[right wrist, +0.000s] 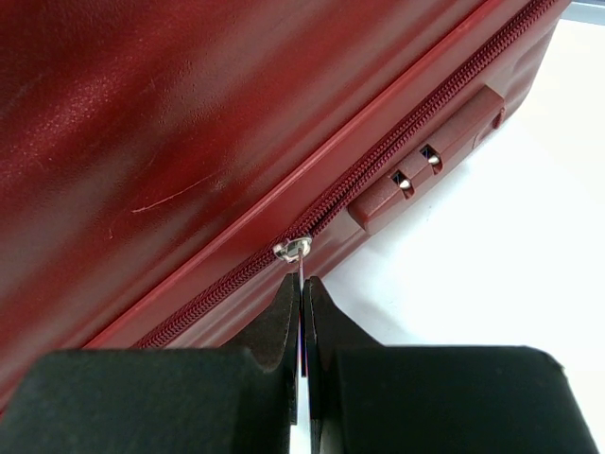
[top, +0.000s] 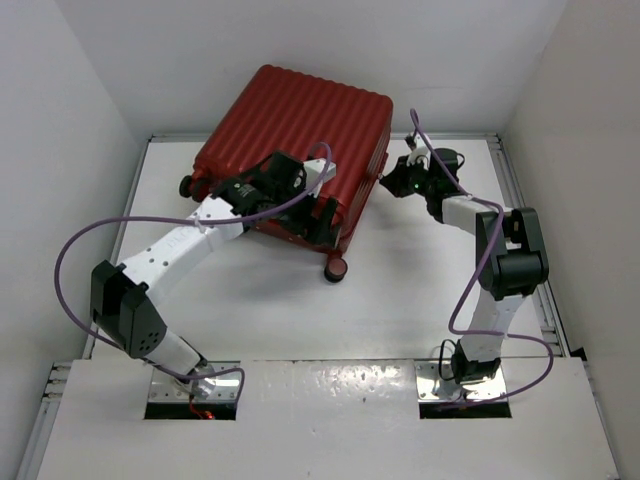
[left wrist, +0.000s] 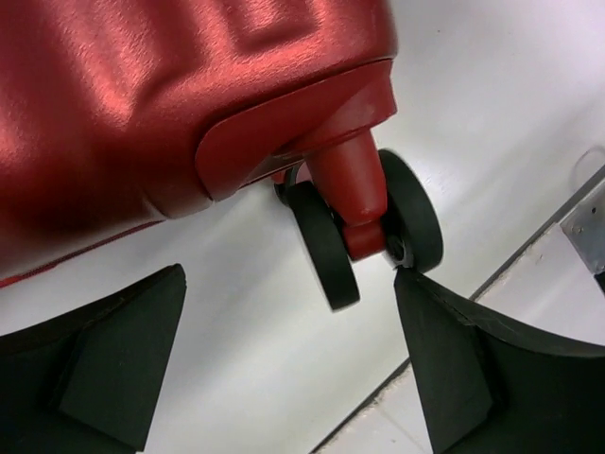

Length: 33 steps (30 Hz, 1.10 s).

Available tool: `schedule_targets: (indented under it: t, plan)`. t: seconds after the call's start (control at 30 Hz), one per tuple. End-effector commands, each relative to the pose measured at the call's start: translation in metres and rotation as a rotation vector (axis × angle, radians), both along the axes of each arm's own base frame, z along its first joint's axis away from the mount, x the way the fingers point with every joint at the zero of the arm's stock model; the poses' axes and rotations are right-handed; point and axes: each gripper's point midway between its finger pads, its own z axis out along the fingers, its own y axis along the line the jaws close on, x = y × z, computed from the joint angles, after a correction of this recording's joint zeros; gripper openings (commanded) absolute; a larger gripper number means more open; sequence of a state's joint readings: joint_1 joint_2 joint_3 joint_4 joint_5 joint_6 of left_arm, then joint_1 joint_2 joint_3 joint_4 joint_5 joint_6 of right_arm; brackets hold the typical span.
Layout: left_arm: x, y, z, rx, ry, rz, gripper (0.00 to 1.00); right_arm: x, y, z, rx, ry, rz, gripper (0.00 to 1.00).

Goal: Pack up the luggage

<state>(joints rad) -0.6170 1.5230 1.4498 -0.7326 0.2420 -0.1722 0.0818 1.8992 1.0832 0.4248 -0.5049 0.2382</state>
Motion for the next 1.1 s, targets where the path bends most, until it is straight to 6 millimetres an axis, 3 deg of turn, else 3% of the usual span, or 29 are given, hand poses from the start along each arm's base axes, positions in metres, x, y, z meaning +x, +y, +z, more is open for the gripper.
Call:
schedule_targets:
  t: [0.0, 0.13, 0.3, 0.37, 0.4, 0.43, 0.73, 0.8, 0.9, 1.07]
  plan:
    - [0.006, -0.008, 0.030, -0.051, -0.045, 0.106, 0.98, 0.004, -0.012, 0.015, -0.031, -0.069, -0.040, 0.00]
    - [0.003, -0.022, 0.036, -0.074, -0.067, 0.101, 1.00, 0.002, -0.011, 0.016, -0.021, -0.069, -0.042, 0.00]
    - [0.022, -0.024, 0.028, -0.045, -0.075, 0.208, 1.00, -0.001, -0.007, 0.015, -0.010, -0.070, -0.034, 0.00]
    - [0.021, -0.031, 0.029, -0.056, -0.064, 0.196, 0.98, -0.001, -0.006, 0.016, -0.007, -0.075, -0.035, 0.00]
    - [0.018, -0.036, 0.033, -0.064, -0.071, 0.184, 0.98, 0.002, -0.018, 0.016, -0.005, -0.074, -0.061, 0.00]
    - [0.019, -0.037, 0.029, -0.057, -0.064, 0.183, 0.98, -0.001, -0.005, 0.017, 0.000, -0.077, -0.037, 0.00]
    - [0.016, -0.052, 0.027, -0.066, -0.055, 0.159, 0.96, -0.010, -0.007, 0.013, 0.013, -0.079, -0.039, 0.00]
    - [0.011, -0.057, 0.046, -0.116, -0.078, 0.116, 0.95, -0.012, -0.006, 0.014, 0.016, -0.081, -0.037, 0.00]
    - [0.003, -0.058, 0.057, -0.151, -0.112, 0.091, 0.95, -0.013, -0.009, 0.013, 0.018, -0.080, -0.039, 0.00]
    - [-0.001, -0.056, 0.058, -0.158, -0.120, 0.078, 0.94, -0.013, -0.010, 0.012, 0.023, -0.078, -0.037, 0.00]
